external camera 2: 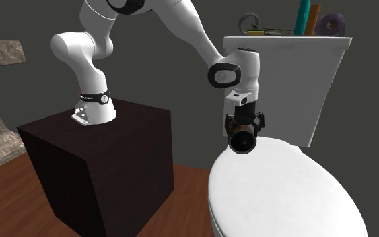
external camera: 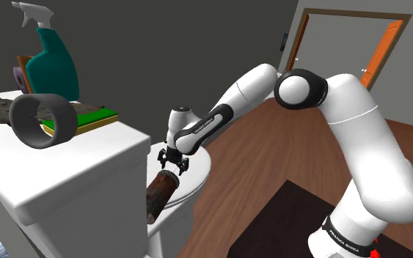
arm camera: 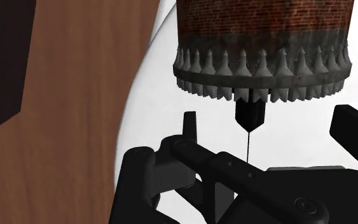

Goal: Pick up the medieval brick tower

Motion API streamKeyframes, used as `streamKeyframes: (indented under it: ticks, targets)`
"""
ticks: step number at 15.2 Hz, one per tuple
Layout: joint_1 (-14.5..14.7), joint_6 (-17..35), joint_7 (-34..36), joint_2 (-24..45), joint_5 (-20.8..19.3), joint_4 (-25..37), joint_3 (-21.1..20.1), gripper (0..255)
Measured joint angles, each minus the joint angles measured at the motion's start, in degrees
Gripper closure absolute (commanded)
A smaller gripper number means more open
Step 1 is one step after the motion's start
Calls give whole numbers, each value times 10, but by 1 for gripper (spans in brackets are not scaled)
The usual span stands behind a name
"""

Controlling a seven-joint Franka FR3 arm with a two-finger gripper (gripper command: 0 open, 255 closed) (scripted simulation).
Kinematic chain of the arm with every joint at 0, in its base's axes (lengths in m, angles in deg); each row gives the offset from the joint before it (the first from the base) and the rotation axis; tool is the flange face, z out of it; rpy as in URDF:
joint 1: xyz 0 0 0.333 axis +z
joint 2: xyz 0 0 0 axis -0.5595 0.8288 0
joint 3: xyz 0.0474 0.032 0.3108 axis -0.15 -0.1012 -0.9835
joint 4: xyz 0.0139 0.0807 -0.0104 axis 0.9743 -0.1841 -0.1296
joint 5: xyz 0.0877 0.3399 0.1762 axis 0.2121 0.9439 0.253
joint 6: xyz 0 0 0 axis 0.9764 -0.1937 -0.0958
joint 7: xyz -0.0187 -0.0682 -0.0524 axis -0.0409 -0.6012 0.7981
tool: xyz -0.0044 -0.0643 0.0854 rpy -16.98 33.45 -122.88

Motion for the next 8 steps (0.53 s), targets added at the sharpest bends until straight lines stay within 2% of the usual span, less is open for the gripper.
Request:
streamKeyframes:
  ticks: [8]
  targets:
    - [9,25,7,59,-6,35,12,0]
